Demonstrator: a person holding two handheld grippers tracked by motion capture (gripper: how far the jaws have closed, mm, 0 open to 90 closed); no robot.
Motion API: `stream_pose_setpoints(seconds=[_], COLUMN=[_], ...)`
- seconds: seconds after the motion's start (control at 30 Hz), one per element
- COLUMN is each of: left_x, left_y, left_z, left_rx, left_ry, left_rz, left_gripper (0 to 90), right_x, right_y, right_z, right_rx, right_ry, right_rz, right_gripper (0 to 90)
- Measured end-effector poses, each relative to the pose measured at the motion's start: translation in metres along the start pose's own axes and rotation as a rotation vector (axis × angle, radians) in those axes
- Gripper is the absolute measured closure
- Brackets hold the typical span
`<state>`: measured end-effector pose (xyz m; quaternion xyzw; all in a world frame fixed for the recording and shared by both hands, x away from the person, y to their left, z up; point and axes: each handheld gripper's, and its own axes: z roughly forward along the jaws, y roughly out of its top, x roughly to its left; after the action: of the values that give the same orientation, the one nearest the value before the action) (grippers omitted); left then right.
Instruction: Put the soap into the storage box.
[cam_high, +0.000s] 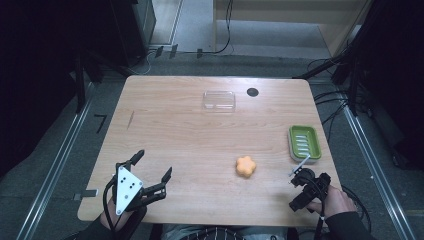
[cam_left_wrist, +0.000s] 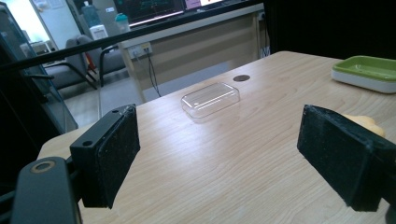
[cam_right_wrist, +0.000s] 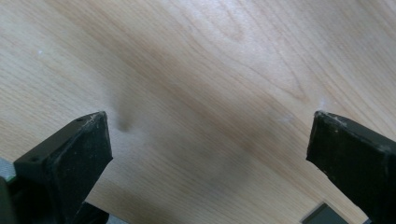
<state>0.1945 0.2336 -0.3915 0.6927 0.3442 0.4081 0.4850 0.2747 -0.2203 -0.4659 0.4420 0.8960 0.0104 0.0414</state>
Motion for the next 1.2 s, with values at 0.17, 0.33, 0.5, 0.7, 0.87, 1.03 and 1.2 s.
stream_pose_setpoints(seconds=[0.17,0.33,0.5,0.7,0.87,1.03,1.2], left_x=[0.001,0.001,-0.001,-0.001,0.000,-0.001,0.000], left_y=[0.000,-0.001,0.000,0.000,0.000,0.001,0.000], left_z=[0.000,0.000,0.001,0.001,0.002,0.003,0.004], left_rx=[0.002,0.001,0.006,0.007,0.015,0.014,0.017], left_ry=[0.008,0.010,0.004,0.000,0.002,0.000,0.003], left_rz=[-0.006,-0.011,0.000,-0.002,-0.006,-0.002,-0.005], left_gripper=[13.5,13.5,13.5,13.5,13.5,13.5,13.5], right_x=[0.002,0.008,0.013,0.018,0.021,0.027,0.032], right_y=[0.002,0.006,0.011,0.018,0.023,0.030,0.037], right_z=[-0.002,-0.003,-0.007,-0.009,-0.010,-0.013,-0.014], right_rx=[-0.009,-0.012,-0.027,-0.039,-0.041,-0.053,-0.061], right_ry=[-0.021,-0.039,-0.047,-0.057,-0.052,-0.054,-0.049], right_rz=[-0.020,-0.050,-0.082,-0.086,-0.100,-0.126,-0.142], right_gripper=[0.1,0.1,0.1,0.1,0.1,0.1,0.1])
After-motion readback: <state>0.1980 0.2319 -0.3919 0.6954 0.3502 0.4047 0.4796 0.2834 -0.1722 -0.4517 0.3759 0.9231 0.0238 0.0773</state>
